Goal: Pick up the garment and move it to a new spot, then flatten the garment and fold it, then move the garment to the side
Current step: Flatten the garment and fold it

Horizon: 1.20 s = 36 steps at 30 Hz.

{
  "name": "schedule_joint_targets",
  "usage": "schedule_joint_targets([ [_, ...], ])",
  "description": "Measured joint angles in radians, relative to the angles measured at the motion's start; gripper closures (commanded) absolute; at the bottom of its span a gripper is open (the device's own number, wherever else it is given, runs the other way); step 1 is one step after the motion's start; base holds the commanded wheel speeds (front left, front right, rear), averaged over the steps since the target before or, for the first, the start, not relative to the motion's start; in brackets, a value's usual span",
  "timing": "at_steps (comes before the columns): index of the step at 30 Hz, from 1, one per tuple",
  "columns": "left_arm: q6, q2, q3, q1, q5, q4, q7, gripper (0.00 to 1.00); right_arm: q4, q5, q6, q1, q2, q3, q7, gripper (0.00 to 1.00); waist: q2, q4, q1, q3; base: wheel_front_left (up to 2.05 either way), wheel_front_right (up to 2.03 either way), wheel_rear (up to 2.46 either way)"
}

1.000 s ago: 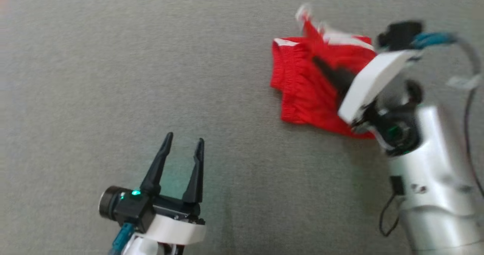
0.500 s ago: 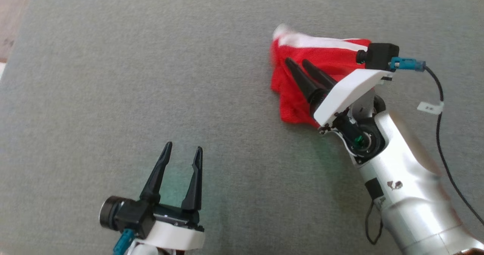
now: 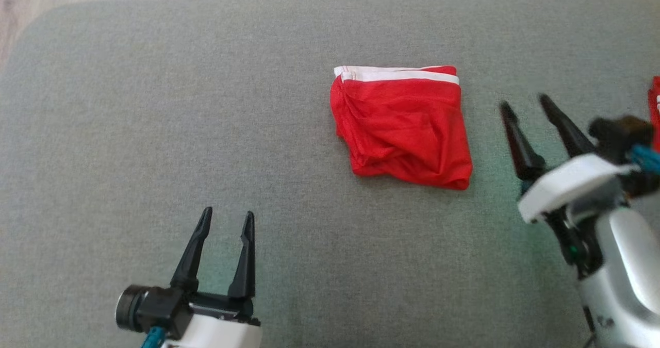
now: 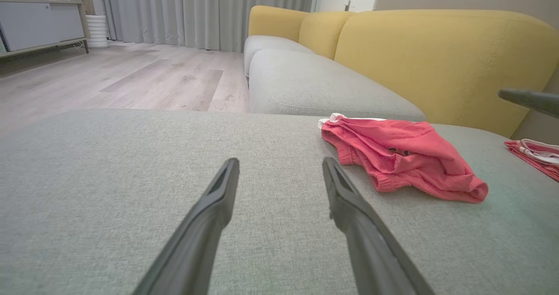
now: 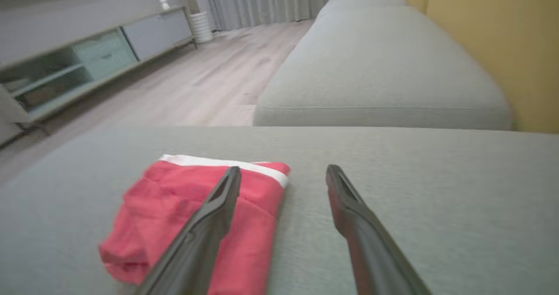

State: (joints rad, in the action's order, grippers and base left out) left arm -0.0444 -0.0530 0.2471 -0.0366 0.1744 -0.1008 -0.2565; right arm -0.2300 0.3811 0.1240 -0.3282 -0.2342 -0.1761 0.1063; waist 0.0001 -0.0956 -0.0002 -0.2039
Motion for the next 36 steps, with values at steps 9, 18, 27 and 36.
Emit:
schedule_joint_targets([
  [9,-0.01,0.0,0.011,-0.003,0.0,0.012,0.0,0.0,-0.094,-0.051,0.0,-0.028,0.03,0.018,-0.011,1.0,0.0,-0.052,0.0002,-0.037,0.0,0.0,0.0],
  [18,-0.01,0.0,0.011,0.021,0.001,0.011,0.0,0.0,-0.299,-0.046,0.0,-0.159,0.032,-0.102,-0.06,1.0,0.0,-0.098,0.0004,-0.076,0.0,0.0,0.0],
  [27,-0.003,0.001,0.012,0.028,0.01,0.008,0.0,0.0,-0.36,0.0,0.0,-0.177,0.022,-0.289,-0.105,1.0,0.0,-0.102,0.0003,-0.065,0.0,0.0,0.0],
  [36,0.009,0.001,0.014,0.028,0.021,0.007,0.0,0.0,-0.344,0.041,0.0,-0.173,0.007,-0.434,-0.092,1.0,0.0,-0.097,0.0002,-0.043,0.0,0.0,0.0],
])
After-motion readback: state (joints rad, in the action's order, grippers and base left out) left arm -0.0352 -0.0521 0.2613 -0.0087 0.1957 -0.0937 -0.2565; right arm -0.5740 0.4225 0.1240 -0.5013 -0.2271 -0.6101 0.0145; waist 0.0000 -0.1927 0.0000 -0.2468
